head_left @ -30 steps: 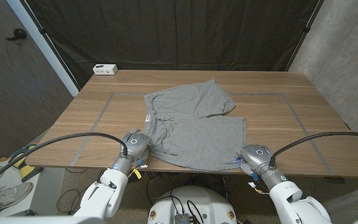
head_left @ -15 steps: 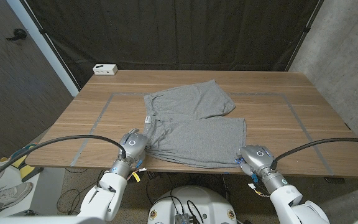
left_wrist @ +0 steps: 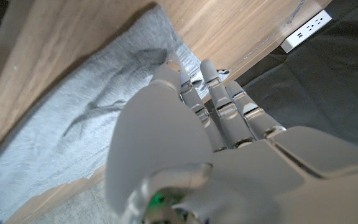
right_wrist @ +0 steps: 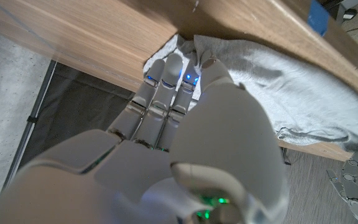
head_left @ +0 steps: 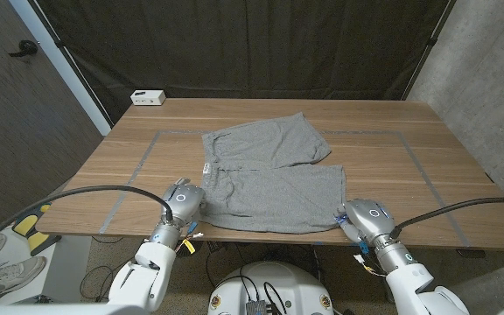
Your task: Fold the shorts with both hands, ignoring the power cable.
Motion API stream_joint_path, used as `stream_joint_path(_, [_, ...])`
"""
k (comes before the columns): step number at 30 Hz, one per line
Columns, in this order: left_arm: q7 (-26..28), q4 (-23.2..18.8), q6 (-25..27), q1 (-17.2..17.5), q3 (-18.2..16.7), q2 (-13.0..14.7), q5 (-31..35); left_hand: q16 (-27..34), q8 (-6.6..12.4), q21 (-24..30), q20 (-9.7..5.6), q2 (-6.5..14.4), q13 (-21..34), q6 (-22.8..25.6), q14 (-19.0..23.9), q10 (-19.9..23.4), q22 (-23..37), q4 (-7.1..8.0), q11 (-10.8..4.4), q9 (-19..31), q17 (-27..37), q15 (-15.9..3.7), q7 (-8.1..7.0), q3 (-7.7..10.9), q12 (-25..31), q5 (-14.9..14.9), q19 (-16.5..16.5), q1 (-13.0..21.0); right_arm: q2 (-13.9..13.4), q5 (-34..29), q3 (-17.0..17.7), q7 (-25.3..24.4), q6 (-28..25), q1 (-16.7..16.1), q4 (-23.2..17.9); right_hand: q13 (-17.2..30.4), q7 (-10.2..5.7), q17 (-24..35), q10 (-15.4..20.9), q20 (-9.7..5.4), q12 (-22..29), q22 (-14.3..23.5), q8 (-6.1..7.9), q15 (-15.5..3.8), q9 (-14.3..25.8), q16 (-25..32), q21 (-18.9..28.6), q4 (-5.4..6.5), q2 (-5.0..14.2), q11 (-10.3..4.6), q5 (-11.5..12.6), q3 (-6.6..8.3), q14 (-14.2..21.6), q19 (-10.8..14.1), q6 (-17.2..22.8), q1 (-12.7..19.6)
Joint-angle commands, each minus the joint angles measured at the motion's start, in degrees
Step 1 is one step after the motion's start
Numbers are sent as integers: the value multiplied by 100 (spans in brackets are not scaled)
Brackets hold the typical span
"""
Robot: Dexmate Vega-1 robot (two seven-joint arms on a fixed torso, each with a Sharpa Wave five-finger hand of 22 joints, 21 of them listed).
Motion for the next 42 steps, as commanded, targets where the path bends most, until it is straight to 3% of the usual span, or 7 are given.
stream_joint_path(1, [-377, -725, 265, 372, -393, 30, 279, 74, 84, 59, 11, 43, 1221, -10, 71, -5, 29, 1, -52, 75, 95, -880, 49, -22, 75, 30, 6, 81, -23, 142, 335, -536, 167, -260, -136, 667, 28, 59, 62, -317, 125, 13, 16, -676, 40, -17, 65, 32, 28, -82, 20, -19, 66, -35, 14, 97])
stream_joint_path(5, [-609, -828, 252, 456, -504, -9, 502, 107, 125, 75, 3, 41, 1287, -11, 86, -2, 36, -3, -42, 112, 156, -881, 58, -35, 103, 30, 0, 107, -102, 18, 266, -14, -116, -175, -300, 704, 17, 97, 51, -312, 147, 18, 18, -676, 64, -30, 90, 42, 35, -80, 21, -27, 78, -38, 12, 98])
stream_joint_path(10, [-1448, -833, 184, 401, -536, -83, 841, 97, 168, 138, -48, -61, 1408, 102, -40, 68, 49, -63, -75, 29, 283, -881, -31, -74, 144, 10, 12, 214, 2, 64, 261, -297, 81, -182, -126, 757, 26, 154, 19, -309, 171, 24, 13, -676, 93, -51, 116, 49, 38, -84, 23, -38, 85, -69, -7, 109])
stream_joint_path(12, [-2100, -841, 142, 317, -510, -151, 1180, -132, -89, 160, 24, -316, 1297, -411, -484, -342, 58, 54, -86, -126, 288, -852, -245, -300, -179, -68, -109, -36, 6, 4, 211, -209, 38, -135, -137, 770, 26, 168, 32, -303, 185, 26, 15, -677, 101, -55, 123, 51, 44, -82, 24, -38, 89, -76, -3, 114])
stream_joint_path(17, [-2868, -731, -109, 224, -544, -379, 1696, -767, -735, 105, 242, -908, 1065, -1436, -1216, -1273, 30, 454, -137, -446, 51, -764, -227, -1003, -839, 221, -471, -965, 31, -24, 199, -236, 87, -100, -108, 803, 24, 206, 22, -298, 203, 30, 4, -676, 103, -70, 145, 55, 45, -97, 24, -45, 91, -83, -8, 120])
stream_joint_path(32, [-2296, -137, -733, 250, -644, -652, 1640, -1009, -1078, 73, 274, -1248, 1070, -1964, -1595, -1751, 26, 600, -139, -497, -13, -748, -270, -1411, -1101, 523, -627, -1287, 174, -116, 44, -21, 76, 92, -81, 924, 51, 346, 33, -268, 286, 41, -24, -675, 92, -109, 246, 78, 75, -71, 22, -59, 146, -79, 24, 142])
stream_joint_path(42, [-1054, 384, -1014, 124, -490, -552, 1129, -951, -973, 192, 0, -1026, 951, -1630, -1402, -1467, 20, 514, -141, -501, -11, -820, -461, -1321, -1108, 668, -367, -978, 225, -136, -13, 135, 49, 188, -86, 924, 40, 436, 31, -274, 284, 47, -43, -670, 83, -148, 299, 93, 71, -78, 15, -78, 160, -120, 45, 143])
